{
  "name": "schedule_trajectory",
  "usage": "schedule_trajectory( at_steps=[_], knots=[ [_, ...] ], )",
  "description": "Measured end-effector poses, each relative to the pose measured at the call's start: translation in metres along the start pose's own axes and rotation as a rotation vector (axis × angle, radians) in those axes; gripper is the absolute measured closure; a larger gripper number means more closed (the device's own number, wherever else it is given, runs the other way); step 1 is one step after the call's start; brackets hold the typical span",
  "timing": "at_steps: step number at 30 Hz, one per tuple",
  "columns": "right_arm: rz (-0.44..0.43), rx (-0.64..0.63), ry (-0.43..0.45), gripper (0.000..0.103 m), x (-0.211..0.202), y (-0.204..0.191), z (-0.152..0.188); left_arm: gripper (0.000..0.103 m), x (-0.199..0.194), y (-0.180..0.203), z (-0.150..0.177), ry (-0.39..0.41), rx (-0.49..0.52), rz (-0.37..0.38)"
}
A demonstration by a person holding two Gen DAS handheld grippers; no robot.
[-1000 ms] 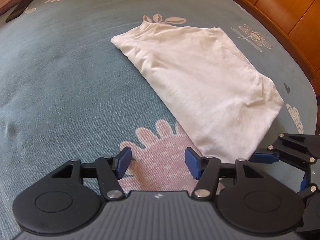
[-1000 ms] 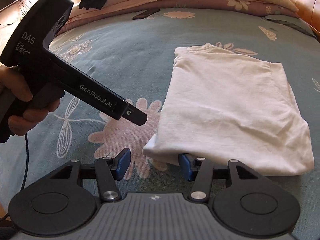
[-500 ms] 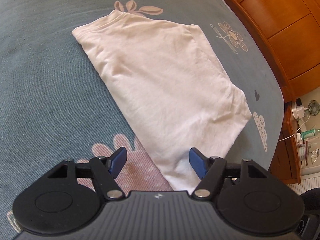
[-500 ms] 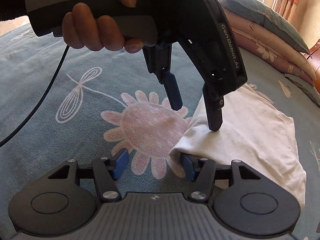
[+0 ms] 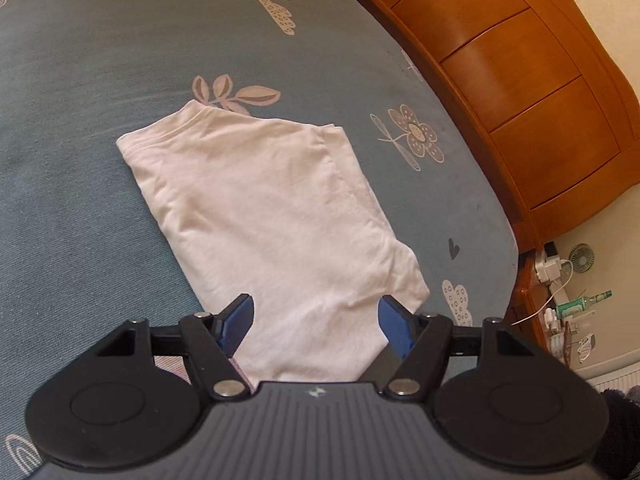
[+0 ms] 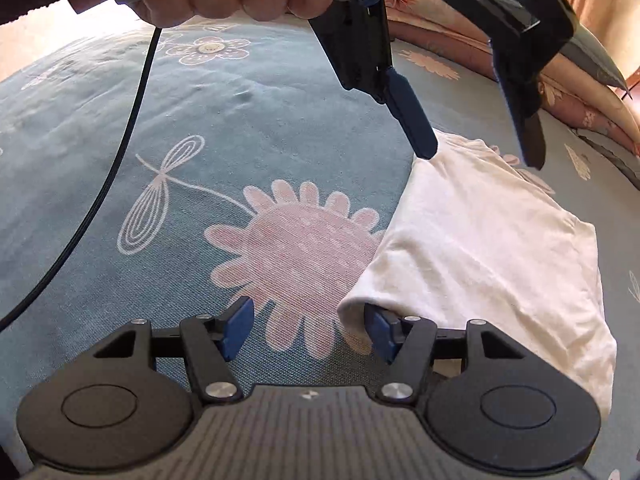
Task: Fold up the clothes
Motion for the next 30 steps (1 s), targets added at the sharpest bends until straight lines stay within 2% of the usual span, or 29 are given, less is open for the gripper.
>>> schedule_trajectory(
  at_steps=[1,4,7,9,11,13,16,20,23,26,28,30],
  knots=[
    [-0.032,0.015,-0.009,0.037,0.002,0.000,0.000,0.035,0.006,0.000,-0.002,-0.014,-0.017,0.033],
    [-0.049,-0.037,0.000,0.035,0.000,-0.008,0.003,0.034,0.030,-0.001,0.000,-0.093,-0.066,0.102],
    [-0.079,-0.072,-0.015,0.034,-0.001,-0.011,0.009,0.035,0.055,-0.014,0.011,-0.168,-0.103,0.062],
    [-0.161,-0.067,-0.035,0.035,-0.002,-0.016,0.011,0.034,0.065,-0.024,0.017,-0.168,-0.146,0.056],
    [-0.161,-0.081,-0.034,0.035,-0.007,-0.022,0.014,0.035,0.066,-0.024,0.015,-0.166,-0.167,0.055],
    [-0.158,-0.094,-0.035,0.035,-0.013,-0.028,0.016,0.035,0.060,-0.016,0.013,-0.157,-0.139,0.046],
    [-0.164,-0.026,-0.059,0.035,-0.013,-0.023,0.016,0.034,0.051,-0.006,0.018,-0.168,-0.104,0.071],
    [-0.153,0.015,-0.077,0.035,-0.019,-0.010,0.017,0.035,0.057,-0.014,0.039,-0.211,-0.125,0.040],
    [-0.132,0.038,-0.078,0.035,-0.031,0.003,0.018,0.035,0.044,-0.005,0.034,-0.152,-0.093,0.025],
    [-0.120,0.079,-0.088,0.035,-0.040,0.015,0.020,0.033,0.048,-0.009,0.028,-0.123,-0.067,-0.043],
    [-0.102,0.089,-0.093,0.035,-0.044,0.021,0.021,0.038,0.050,-0.013,0.025,-0.105,-0.048,-0.086],
    [-0.086,0.107,-0.098,0.035,-0.046,0.029,0.021,0.044,0.052,-0.020,0.026,-0.100,-0.048,-0.089]
  ],
)
Point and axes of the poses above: each gripper's, at about its wrist camera, not at the fingertips, and x roughly the way its jaws point, y to its right, z to its underside, the point moved 4 cm from there along x, roughly the way its jaws point, and after that the axes turned 1 degree about -z, right-handed, at the moved point
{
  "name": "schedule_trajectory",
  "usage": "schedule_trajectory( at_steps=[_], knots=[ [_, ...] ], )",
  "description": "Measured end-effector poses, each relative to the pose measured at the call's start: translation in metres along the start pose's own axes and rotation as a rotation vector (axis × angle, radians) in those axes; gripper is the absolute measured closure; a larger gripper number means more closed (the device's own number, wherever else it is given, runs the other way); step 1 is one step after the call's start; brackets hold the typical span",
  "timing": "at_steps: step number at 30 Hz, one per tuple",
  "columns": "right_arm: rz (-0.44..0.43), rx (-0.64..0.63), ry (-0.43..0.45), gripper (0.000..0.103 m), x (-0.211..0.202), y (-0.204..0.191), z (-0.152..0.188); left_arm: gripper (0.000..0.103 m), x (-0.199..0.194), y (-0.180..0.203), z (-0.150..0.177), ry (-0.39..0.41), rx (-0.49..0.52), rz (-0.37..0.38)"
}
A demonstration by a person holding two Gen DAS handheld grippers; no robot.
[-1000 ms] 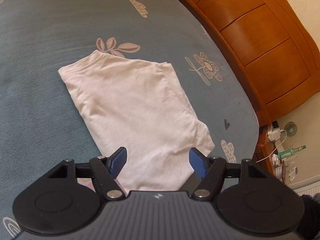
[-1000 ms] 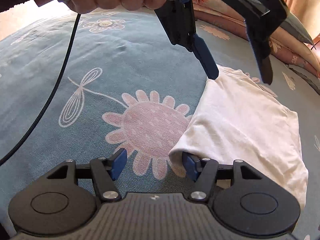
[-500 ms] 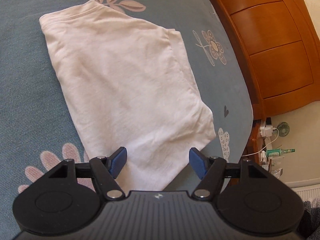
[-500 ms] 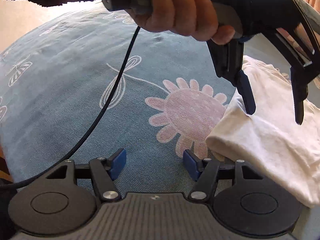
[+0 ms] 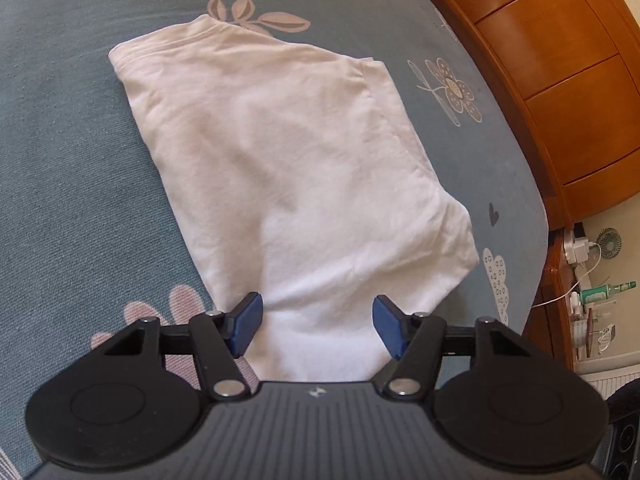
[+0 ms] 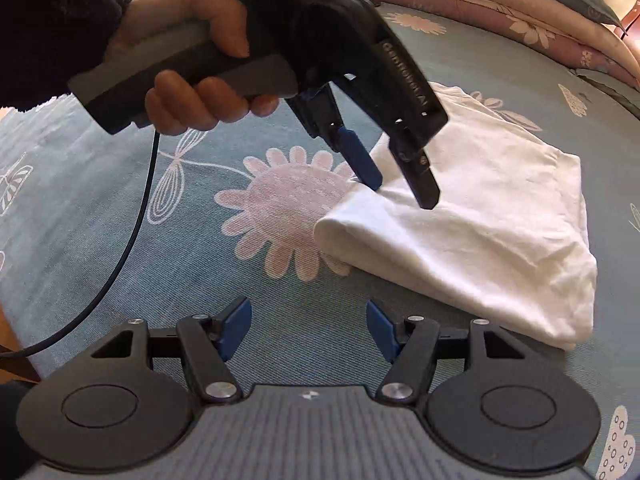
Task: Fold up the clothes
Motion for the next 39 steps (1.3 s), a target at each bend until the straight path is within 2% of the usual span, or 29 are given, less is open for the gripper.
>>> schedule_trajectory(
  at_steps=[3,6,8,10,11,13,14,15,16,20,22,23,27,31,34,35,38,39],
  knots=[
    [0.023,0.050,0.002,0.035,-0.003,0.018,-0.003,0.046,-0.013,0.005,-0.005,0.016,-0.013,0.009],
    [0.053,0.106,0.024,0.035,-0.007,0.038,-0.008,0.037,-0.026,0.008,-0.012,0.061,0.008,0.016],
    [0.087,0.131,0.056,0.035,-0.012,0.053,-0.011,0.037,-0.018,-0.003,-0.016,0.051,-0.010,-0.064],
    [0.134,0.157,0.083,0.035,-0.012,0.070,-0.016,0.042,-0.002,-0.018,-0.013,-0.021,-0.052,-0.178],
    [0.158,0.175,0.084,0.039,-0.012,0.079,-0.017,0.042,-0.002,-0.019,-0.011,-0.016,-0.051,-0.186],
    [0.189,0.231,0.082,0.057,-0.011,0.100,-0.018,0.042,-0.012,-0.008,-0.008,0.023,-0.009,-0.152],
    [0.188,0.268,0.086,0.069,-0.012,0.110,-0.018,0.040,-0.020,0.001,-0.006,0.058,0.031,-0.154],
    [0.184,0.302,0.090,0.074,-0.014,0.120,-0.018,0.040,-0.024,0.011,-0.005,0.081,0.077,-0.168],
    [0.196,0.319,0.094,0.074,-0.012,0.129,-0.017,0.040,-0.028,0.020,-0.003,0.101,0.122,-0.182],
    [0.214,0.367,0.104,0.074,-0.006,0.154,-0.015,0.040,-0.020,0.059,0.007,0.098,0.331,-0.209],
    [0.223,0.384,0.085,0.074,0.004,0.165,-0.010,0.040,-0.009,0.077,0.014,0.098,0.449,-0.220],
    [0.240,0.409,0.045,0.075,0.013,0.173,-0.004,0.039,-0.002,0.082,0.017,0.091,0.489,-0.222],
    [0.200,0.447,0.032,0.086,0.015,0.186,0.005,0.038,0.032,0.083,0.027,0.004,0.492,-0.219],
    [0.215,0.427,0.044,0.079,-0.001,0.185,-0.005,0.035,0.031,0.095,0.031,0.014,0.561,-0.226],
    [0.181,0.418,0.094,0.072,-0.006,0.187,-0.021,0.035,0.022,0.106,0.034,0.043,0.604,-0.236],
    [0.167,0.416,0.099,0.067,-0.002,0.187,-0.026,0.035,0.022,0.107,0.036,0.040,0.610,-0.236],
    [0.135,0.387,0.083,0.067,0.015,0.186,-0.037,0.034,0.023,0.108,0.041,0.030,0.623,-0.234],
    [0.134,0.376,0.072,0.066,0.021,0.185,-0.038,0.034,0.025,0.103,0.043,0.013,0.599,-0.237]
  ],
)
Point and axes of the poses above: each gripper's, at about its wrist camera, not at the fingertips, and x roughly the way its jaws point, y to its right, z to its underside, the point moved 4 cm from there along x, roughly the way its jaws point, and after that the axes turned 1 degree about -z, right-handed, at the moved point
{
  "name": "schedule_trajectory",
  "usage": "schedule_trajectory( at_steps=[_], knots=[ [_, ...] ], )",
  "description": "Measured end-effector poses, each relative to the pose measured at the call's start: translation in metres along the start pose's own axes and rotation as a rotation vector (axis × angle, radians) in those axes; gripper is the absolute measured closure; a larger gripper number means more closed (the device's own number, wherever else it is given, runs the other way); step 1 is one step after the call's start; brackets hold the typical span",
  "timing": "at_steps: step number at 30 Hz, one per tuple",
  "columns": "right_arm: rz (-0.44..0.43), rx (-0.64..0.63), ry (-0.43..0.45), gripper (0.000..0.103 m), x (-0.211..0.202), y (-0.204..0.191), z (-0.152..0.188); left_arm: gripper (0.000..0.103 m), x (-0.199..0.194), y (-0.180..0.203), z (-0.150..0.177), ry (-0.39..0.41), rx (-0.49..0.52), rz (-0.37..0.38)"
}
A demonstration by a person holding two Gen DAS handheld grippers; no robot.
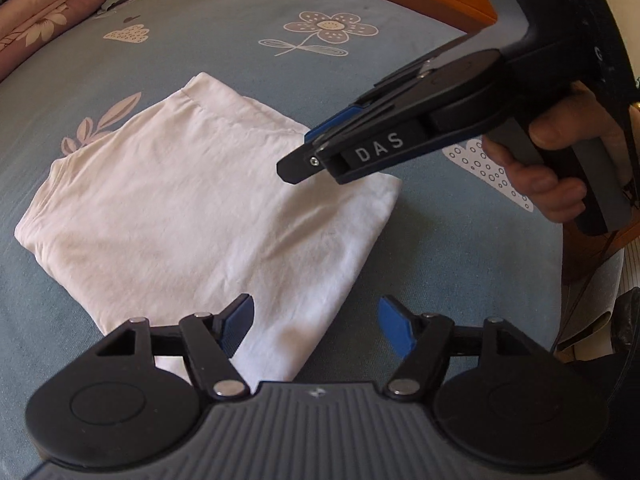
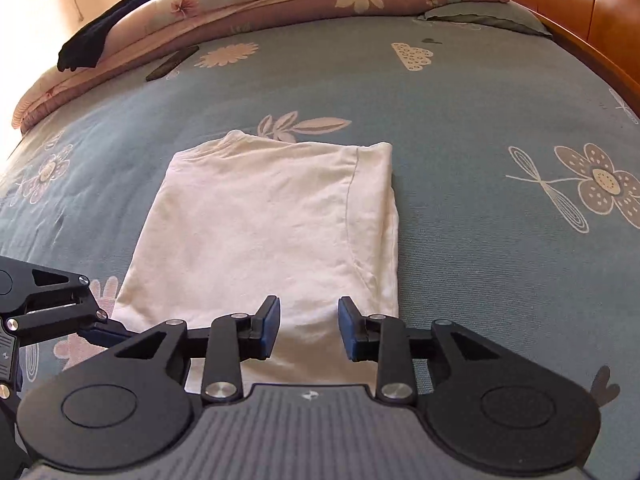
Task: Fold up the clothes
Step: 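Move both open grippers to the shirt's end edge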
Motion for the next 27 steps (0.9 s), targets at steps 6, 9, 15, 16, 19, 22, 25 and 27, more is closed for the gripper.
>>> schedule_trajectory(
  at_steps=[6,9,15,16,19,22,25,27],
  knots=[
    [-0.067,0.047,-0.049,0.046,0.013,0.010,0.007,0.034,-0.002,-0.007,0.024,-0.037,-0.088,-0.005],
    [-0.121,0.017,-0.074,0.014,0.018,-0.001,0.009,0.033,-0.012,-0.003,0.027,-0.016,-0.078,-0.009],
    [-0.070,-0.080,-0.143,0.000,0.023,-0.028,0.017,0.033,-0.023,-0.002,0.034,0.010,-0.074,-0.031],
    [-0.105,-0.065,-0.143,0.000,0.018,-0.030,0.016,0.033,-0.025,-0.003,0.034,0.016,-0.081,-0.030],
    [-0.202,-0.041,-0.139,0.000,0.003,-0.035,0.015,0.033,-0.027,-0.005,0.035,0.023,-0.101,-0.012],
    [-0.308,-0.005,-0.162,0.000,-0.009,-0.042,0.017,0.033,-0.028,-0.005,0.036,0.021,-0.130,0.024],
    [-0.471,0.062,-0.188,0.000,-0.015,-0.046,0.019,0.027,-0.028,-0.006,0.040,0.035,-0.186,0.074],
    [-0.525,0.109,-0.204,0.000,-0.011,-0.047,0.020,0.027,-0.024,-0.011,0.042,0.036,-0.229,0.086]
  ],
)
Point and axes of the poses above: each gripper's, at about its wrist camera, not at the fingertips, and x roughly the way its jaws point, y to its right, z to its underside, the point moved 4 cm from there along x, roughly the way its jaws point, and after that the axes turned 1 degree about -z, right-handed, at the moved point
